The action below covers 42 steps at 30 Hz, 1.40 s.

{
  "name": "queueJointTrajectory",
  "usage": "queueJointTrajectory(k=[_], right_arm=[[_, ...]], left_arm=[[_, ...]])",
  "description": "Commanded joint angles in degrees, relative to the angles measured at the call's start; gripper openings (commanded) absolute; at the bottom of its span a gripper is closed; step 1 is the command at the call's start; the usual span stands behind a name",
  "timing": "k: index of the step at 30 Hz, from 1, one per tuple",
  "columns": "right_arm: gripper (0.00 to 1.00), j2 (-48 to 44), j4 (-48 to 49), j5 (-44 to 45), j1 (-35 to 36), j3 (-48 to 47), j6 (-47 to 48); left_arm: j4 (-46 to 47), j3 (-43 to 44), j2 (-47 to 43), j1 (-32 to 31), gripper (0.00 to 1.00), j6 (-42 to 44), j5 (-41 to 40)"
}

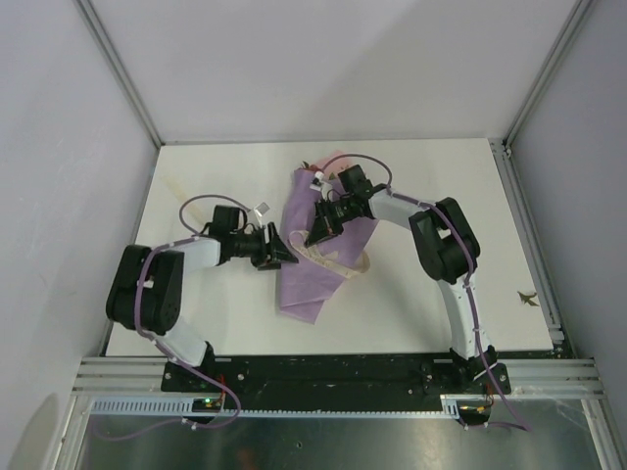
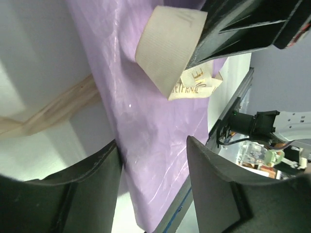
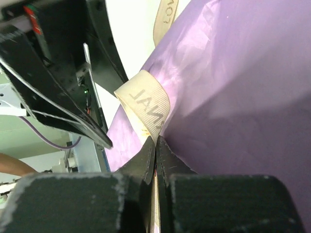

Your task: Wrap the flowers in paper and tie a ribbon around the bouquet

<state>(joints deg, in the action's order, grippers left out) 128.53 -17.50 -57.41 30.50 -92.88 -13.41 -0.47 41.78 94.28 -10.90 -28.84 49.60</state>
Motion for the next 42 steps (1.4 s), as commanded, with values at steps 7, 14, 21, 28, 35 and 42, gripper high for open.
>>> queueJointTrajectory(k=[7, 14, 21, 28, 35, 42], right_arm=[[0.0, -5.6, -1.1, -2.3, 0.0, 0.9, 4.1], [0.0, -7.8, -1.6, -4.5, 0.6, 0.9, 5.4], [0.0, -9.9, -2.0, -6.6, 1.4, 1.0, 6.1], [0.0, -10.6, -3.1, -7.7, 1.7, 1.1, 6.8], [0.0, -12.2, -6.9, -8.3, 1.9, 1.9, 10.9], [0.0, -13.1, -14.1, -9.0, 1.7, 1.7, 18.5]], left_arm=[[-8.1, 8.4, -12.0, 3.7, 0.65, 27.5, -4.2], [-12.7, 11.6, -12.6, -0.7, 0.66, 56.4, -3.5], [-16.4, 14.8, -9.7, -7.3, 0.66, 72.0, -7.3], [-17.7, 16.6, -7.2, -12.3, 0.64, 80.5, -10.7], [-17.7, 18.6, -5.0, -14.0, 0.56, 81.0, -15.6], [-17.7, 15.2, -8.9, -11.3, 0.64, 87.2, -12.5]])
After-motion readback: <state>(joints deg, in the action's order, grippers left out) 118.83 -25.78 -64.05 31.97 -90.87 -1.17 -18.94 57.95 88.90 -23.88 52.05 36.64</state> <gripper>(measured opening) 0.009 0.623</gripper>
